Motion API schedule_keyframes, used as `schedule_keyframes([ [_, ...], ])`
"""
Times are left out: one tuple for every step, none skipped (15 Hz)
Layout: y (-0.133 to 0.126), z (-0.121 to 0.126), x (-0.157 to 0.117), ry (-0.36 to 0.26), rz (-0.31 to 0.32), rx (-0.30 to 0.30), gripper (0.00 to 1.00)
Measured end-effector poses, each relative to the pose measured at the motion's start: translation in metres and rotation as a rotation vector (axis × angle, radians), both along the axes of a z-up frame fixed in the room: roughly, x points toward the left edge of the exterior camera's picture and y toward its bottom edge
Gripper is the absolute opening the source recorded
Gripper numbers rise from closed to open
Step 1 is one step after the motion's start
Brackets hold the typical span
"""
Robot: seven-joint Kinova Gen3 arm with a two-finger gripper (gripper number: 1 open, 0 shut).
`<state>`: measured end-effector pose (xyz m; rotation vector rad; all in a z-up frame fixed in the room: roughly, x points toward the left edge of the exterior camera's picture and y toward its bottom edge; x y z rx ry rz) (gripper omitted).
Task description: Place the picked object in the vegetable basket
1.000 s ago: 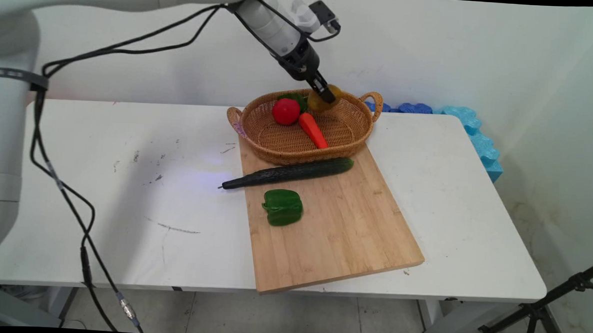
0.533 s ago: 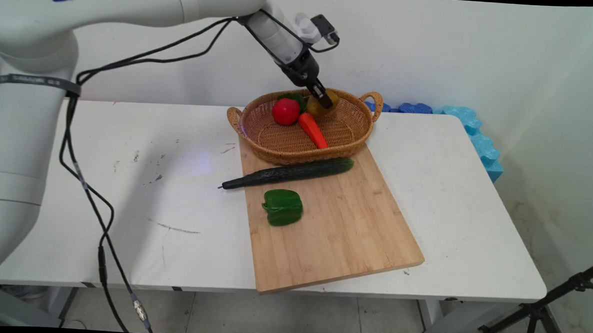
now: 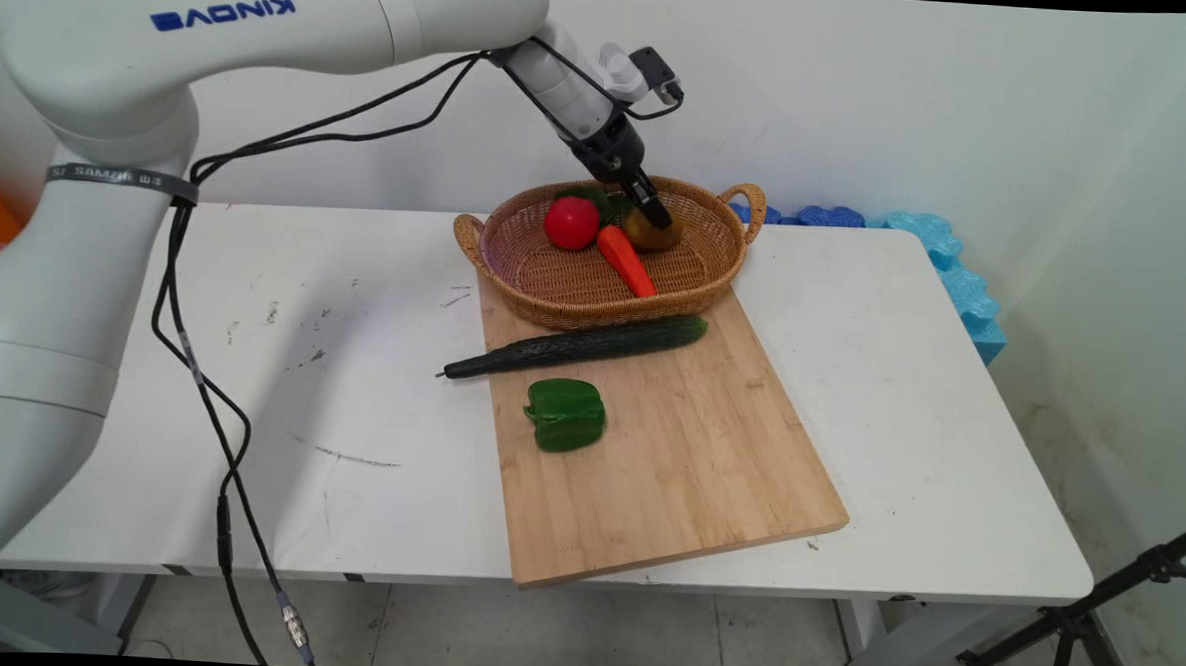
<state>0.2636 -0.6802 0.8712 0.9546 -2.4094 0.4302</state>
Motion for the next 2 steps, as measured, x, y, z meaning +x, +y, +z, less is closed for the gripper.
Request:
schedule_keyframes([
  [-0.0001,-0.0004,-0.0008,0.002,-0.003,-0.001,1.00],
  [0.0003,0.0000,-0.0019,0.007,-0.007,-0.004,1.00],
])
